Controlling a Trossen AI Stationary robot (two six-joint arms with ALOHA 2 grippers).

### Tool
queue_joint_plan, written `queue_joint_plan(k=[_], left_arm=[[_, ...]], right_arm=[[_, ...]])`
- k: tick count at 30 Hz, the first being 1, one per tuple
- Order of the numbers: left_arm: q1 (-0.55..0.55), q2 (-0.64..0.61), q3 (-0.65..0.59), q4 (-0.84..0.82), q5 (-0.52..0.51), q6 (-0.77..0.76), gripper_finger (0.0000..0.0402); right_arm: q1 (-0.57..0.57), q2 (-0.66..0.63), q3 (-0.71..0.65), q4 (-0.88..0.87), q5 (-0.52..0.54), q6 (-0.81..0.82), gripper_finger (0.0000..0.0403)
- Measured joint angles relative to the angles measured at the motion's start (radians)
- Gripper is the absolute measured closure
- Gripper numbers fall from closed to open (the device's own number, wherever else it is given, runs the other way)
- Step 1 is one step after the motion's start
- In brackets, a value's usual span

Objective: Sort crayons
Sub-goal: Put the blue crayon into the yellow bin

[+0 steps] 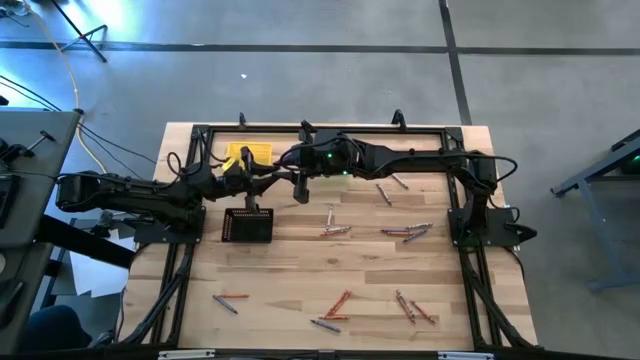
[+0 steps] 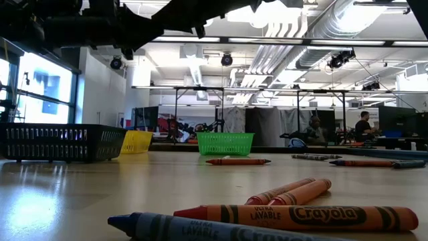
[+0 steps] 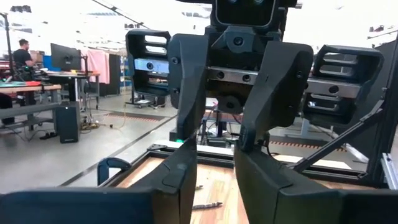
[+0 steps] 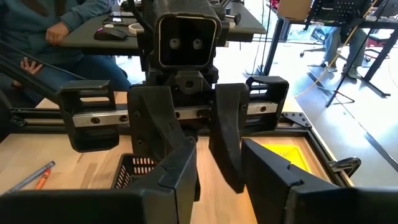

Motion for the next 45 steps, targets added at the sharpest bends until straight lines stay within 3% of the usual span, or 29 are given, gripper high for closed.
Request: queue_joint_plan(k=[3, 8, 11, 14, 19, 23, 30, 37, 45], left_arm=[[0.000, 0.000, 0.000, 0.000, -0.011, 0.017, 0.0305], [0.000, 0.000, 0.001, -0.009, -0.017, 0.018, 0.0365], [0.000, 0.000, 0.002, -0.028, -0.026, 0.008, 0.0395], [0.006, -0.002, 0.003, -0.062, -0.060, -0.020, 0.0388], [0.024, -0.004, 0.006, -0.186, -0.067, -0.044, 0.0372], [0.024, -0.003, 0.004, -0.273, -0.036, -0.067, 0.0363], [0.020, 0.003, 0.048, -0.528, -0.038, -0.150, 0.0345], [-0.003, 0.167, 0.202, -0.738, -0.073, -0.135, 0.0335], [-0.013, 0.471, 0.463, -1.157, -0.077, -0.105, 0.0334]], right_arm=[[0.000, 0.000, 0.000, -0.002, -0.004, 0.015, 0.0319], [-0.001, 0.001, 0.000, -0.008, -0.005, -0.002, 0.0392], [-0.011, 0.002, 0.015, -0.049, -0.002, -0.010, 0.0390], [-0.028, 0.002, 0.049, -0.161, 0.007, -0.011, 0.0391], [-0.065, 0.006, 0.104, -0.571, 0.087, -0.006, 0.0399], [-0.081, 0.003, 0.070, -0.834, 0.178, 0.074, 0.0393], [-0.057, 0.003, -0.064, -0.868, 0.230, 0.102, 0.0394], [-0.040, 0.001, -0.094, -0.937, 0.229, 0.105, 0.0394], [-0.042, -0.058, -0.092, -1.065, 0.249, 0.132, 0.0394]])
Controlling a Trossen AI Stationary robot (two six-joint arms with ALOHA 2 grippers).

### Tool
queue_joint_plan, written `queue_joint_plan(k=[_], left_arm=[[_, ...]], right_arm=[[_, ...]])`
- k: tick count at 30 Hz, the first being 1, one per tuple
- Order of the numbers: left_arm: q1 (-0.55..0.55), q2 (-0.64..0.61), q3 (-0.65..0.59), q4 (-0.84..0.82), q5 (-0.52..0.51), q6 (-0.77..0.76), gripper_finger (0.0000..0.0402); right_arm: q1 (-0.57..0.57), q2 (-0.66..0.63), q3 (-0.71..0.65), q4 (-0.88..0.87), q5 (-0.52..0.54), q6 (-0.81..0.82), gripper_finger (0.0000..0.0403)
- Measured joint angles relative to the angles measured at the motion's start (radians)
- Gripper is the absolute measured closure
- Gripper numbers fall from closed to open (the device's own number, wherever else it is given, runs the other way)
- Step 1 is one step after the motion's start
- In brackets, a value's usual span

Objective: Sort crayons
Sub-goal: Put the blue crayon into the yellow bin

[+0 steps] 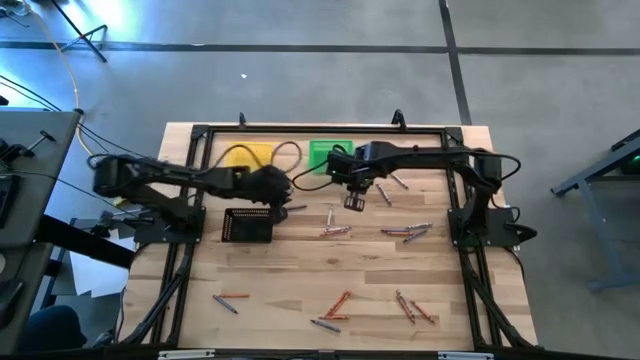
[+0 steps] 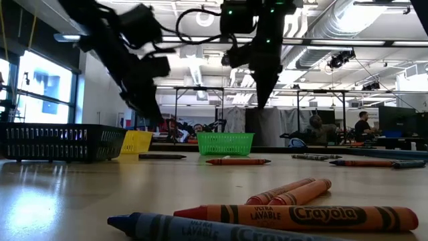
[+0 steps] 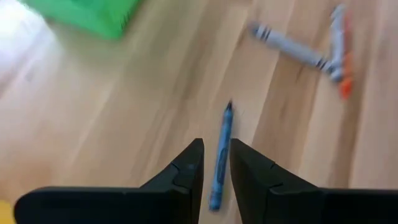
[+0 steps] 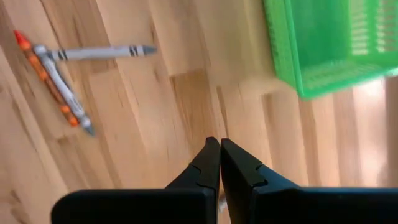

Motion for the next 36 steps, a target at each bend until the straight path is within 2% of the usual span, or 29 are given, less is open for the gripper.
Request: queue_joint_plan(k=[5, 15, 24, 31, 36], left_arm=[[-0.006, 0.135, 0.099, -0.089, -0.002, 0.047, 0.0334], [-0.020, 0.284, 0.148, -0.097, -0.002, 0.074, 0.0334], [-0.020, 0.318, 0.152, -0.102, -0.013, 0.089, 0.0337], [-0.015, 0.320, 0.151, -0.108, -0.016, 0.017, 0.0394], [-0.014, 0.317, 0.154, -0.110, -0.031, -0.007, 0.0398]], right_arm=[[-0.001, -0.066, 0.001, -0.086, 0.090, 0.045, 0.0394], [0.000, -0.232, 0.001, -0.209, 0.194, 0.158, 0.0394], [0.028, -0.404, 0.001, -0.233, 0.259, 0.242, 0.0394], [0.071, -0.513, 0.001, -0.226, 0.293, 0.284, 0.0394], [0.107, -0.582, 0.001, -0.192, 0.297, 0.287, 0.0394]])
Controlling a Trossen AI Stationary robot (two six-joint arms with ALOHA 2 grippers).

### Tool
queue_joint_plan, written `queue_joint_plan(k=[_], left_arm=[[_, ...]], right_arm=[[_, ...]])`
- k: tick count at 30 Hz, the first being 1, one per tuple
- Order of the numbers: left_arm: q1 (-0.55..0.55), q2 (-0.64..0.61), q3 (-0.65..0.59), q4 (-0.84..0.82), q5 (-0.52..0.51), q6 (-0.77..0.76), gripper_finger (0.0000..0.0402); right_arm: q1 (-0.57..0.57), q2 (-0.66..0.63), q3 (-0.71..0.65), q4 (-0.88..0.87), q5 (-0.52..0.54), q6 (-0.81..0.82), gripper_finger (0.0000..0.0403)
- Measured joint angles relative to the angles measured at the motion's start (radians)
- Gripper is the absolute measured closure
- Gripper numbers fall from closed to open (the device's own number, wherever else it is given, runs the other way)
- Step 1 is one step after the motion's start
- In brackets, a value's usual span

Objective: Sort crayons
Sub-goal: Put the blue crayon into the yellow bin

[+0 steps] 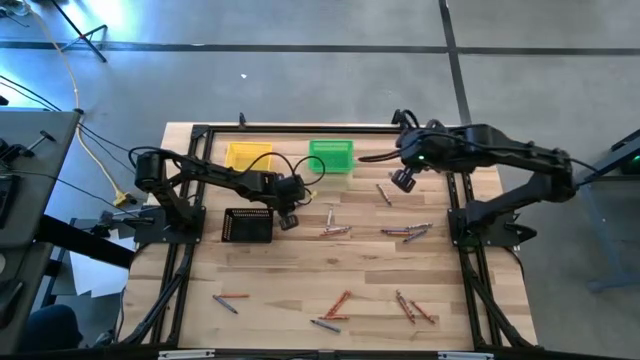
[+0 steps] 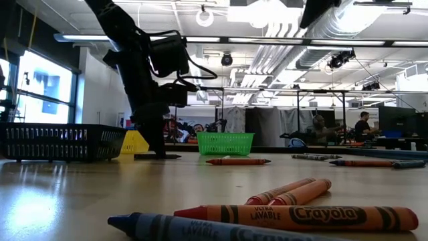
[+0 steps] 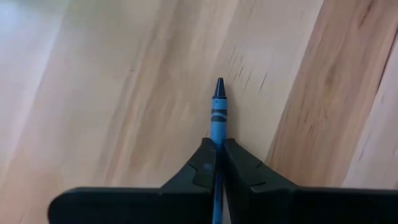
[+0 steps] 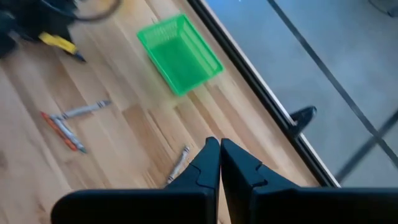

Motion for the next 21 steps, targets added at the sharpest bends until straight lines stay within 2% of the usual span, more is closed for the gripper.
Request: queue_joint_plan(k=[7, 12, 15, 17, 21], left_arm=[[0.004, -0.028, 0.086, -0.070, -0.056, 0.049, 0.0400], [0.007, -0.077, 0.161, -0.154, -0.200, 0.082, 0.0401], [0.024, -0.149, 0.176, -0.201, -0.274, 0.108, 0.0401], [0.051, -0.203, 0.176, -0.255, -0.287, 0.112, 0.0401], [0.144, -0.329, 0.175, -0.365, -0.352, 0.086, 0.0401]], right_arm=[[0.040, -0.051, 0.000, 0.064, 0.000, -0.003, 0.0394], [0.060, -0.051, 0.001, 0.063, 0.004, -0.003, 0.0394], [0.070, -0.048, 0.001, 0.062, 0.008, -0.003, 0.0394], [0.076, -0.048, 0.001, 0.058, 0.018, -0.003, 0.0394], [0.092, -0.048, 0.001, 0.036, 0.046, 0.000, 0.0394]])
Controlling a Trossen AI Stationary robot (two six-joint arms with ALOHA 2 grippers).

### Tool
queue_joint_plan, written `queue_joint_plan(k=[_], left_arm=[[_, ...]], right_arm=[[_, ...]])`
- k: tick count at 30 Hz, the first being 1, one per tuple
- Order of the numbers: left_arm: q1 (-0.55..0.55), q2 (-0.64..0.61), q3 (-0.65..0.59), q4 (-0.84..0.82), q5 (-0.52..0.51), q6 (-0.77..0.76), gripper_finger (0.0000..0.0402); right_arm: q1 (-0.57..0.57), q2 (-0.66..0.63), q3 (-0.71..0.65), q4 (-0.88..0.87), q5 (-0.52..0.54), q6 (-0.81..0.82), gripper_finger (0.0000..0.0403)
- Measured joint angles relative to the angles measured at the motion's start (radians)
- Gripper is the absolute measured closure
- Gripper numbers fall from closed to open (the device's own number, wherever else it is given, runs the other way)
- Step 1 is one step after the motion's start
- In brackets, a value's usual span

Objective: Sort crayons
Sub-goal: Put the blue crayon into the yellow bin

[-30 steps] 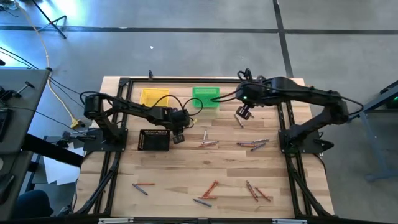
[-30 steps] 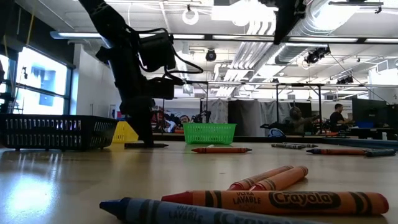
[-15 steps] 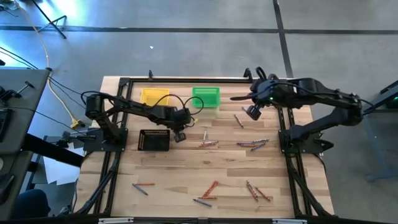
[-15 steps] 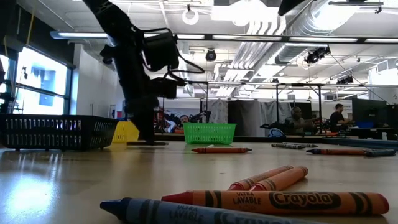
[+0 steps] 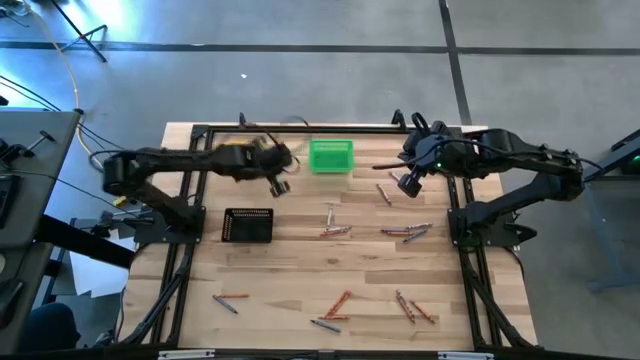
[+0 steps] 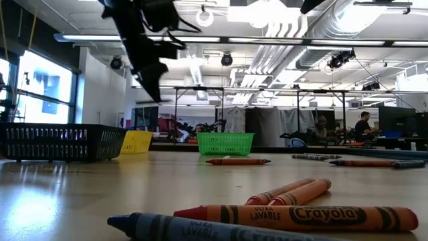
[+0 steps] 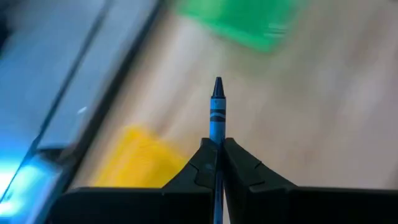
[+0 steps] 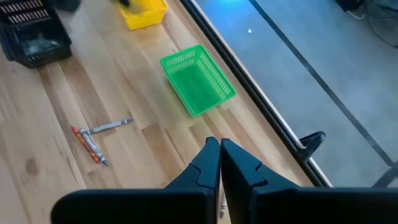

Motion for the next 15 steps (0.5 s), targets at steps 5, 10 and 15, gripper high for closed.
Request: queue_joint_plan(k=[5, 10, 15], left_arm=[[0.172, -0.126, -0.025, -0.016, 0.041, -0.018, 0.0401], [0.335, -0.162, -0.131, 0.054, 0.173, -0.017, 0.0401], [0.453, -0.149, -0.240, 0.181, 0.227, -0.008, 0.0401]], right_arm=[[0.024, 0.000, 0.000, -0.019, 0.018, 0.024, 0.0394], [0.057, 0.000, 0.000, -0.029, 0.060, 0.044, 0.0394], [0.081, 0.001, 0.000, -0.029, 0.100, 0.069, 0.0394]])
